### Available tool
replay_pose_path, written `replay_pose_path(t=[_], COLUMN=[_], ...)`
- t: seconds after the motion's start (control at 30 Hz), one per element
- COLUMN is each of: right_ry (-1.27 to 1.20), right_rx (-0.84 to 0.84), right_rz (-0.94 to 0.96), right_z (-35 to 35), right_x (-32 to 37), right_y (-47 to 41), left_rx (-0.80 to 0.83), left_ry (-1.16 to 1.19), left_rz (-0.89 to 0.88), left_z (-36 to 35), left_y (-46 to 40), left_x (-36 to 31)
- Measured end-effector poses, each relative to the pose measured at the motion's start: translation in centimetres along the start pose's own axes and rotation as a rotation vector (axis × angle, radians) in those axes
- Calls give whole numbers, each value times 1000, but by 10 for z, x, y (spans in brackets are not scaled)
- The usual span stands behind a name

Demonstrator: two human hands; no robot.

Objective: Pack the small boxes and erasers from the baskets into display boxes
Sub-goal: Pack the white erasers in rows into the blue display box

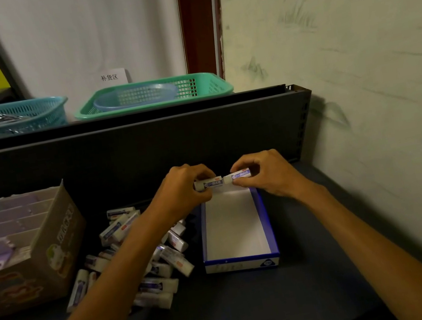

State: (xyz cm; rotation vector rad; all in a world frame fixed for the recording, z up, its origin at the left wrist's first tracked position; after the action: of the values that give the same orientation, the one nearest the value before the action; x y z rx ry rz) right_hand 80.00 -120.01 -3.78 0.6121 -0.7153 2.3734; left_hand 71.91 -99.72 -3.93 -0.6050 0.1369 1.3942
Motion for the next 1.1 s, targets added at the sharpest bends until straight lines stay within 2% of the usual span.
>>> replay_pose_path(t=[0.13,0.37,0.77,0.9,1.1], right_ry=[51,54,92,203,415], right_rx=[40,-18,88,121,173], right_rz=[-8,-17,-144,-155,-112], right_z=[-2,1,-4,-8,-8], right_x=[-3,-8,-16,-13,-6], right_y=[-2,-1,-4,-7,-11], left_rx=[4,43,144,192,176], left_ry=[20,-20,-168,-217,-328], left_rz=[11,-5,28,15,-31], left_z=[-1,-5,-18,-26,-32], left_y=[-4,-16,-30,-33,-32], left_x=[-3,-8,-5,-5,-1])
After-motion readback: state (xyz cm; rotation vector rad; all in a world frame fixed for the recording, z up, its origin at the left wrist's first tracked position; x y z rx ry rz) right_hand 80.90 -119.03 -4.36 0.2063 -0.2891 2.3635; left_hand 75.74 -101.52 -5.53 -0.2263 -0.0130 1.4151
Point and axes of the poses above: each hand's wrist, its own y-axis away from the middle knuckle, its own z-axis out of the back of the hand, x = y × z, the point moved 1 cm from there along -y, towards the middle knuckle, and after that the axes turned 4 degrees about z, right-handed, at the moved point
